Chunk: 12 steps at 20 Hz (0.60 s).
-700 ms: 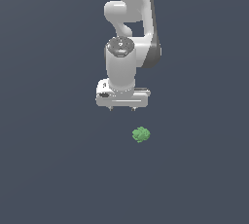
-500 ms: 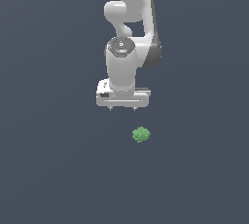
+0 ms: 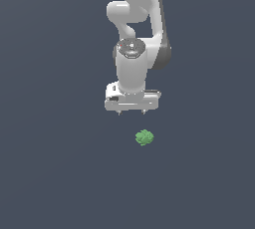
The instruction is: Pick up the object and move it to a goal position.
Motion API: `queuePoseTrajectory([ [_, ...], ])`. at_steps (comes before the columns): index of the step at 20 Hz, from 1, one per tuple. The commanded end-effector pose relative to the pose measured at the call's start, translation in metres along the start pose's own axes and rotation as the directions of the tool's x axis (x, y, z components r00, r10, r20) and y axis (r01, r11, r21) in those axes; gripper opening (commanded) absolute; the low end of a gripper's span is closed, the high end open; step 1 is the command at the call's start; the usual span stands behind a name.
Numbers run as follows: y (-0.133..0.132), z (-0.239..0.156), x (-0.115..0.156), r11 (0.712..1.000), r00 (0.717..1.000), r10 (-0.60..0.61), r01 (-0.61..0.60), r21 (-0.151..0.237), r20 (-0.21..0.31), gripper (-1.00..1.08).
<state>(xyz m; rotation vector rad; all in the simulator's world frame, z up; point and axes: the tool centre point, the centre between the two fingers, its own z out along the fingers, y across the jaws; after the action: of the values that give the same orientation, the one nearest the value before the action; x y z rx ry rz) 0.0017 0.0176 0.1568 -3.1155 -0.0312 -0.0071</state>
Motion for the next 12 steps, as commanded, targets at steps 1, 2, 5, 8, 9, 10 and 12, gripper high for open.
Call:
queuePoseTrajectory([
  [1,0.000,0.000,0.000,1.000,1.000,-0.001,0.001,0.000,0.000,1.00],
  [2,0.000,0.000,0.001,1.000,1.000,-0.004,0.004,-0.001,0.000,1.00],
  [5,-0.001,0.002,0.003,1.000,1.000,-0.027,0.027,-0.002,0.001,1.00],
  [8,-0.004,0.006,0.006,0.998,0.998,-0.065,0.065,-0.004,0.002,1.00],
  [9,-0.006,0.007,0.008,0.997,0.997,-0.080,0.080,-0.005,0.002,1.00],
  [10,-0.007,0.008,0.009,0.995,0.995,-0.098,0.098,-0.007,0.003,1.00],
  [12,-0.010,0.012,0.013,0.990,0.990,-0.138,0.138,-0.009,0.004,1.00],
])
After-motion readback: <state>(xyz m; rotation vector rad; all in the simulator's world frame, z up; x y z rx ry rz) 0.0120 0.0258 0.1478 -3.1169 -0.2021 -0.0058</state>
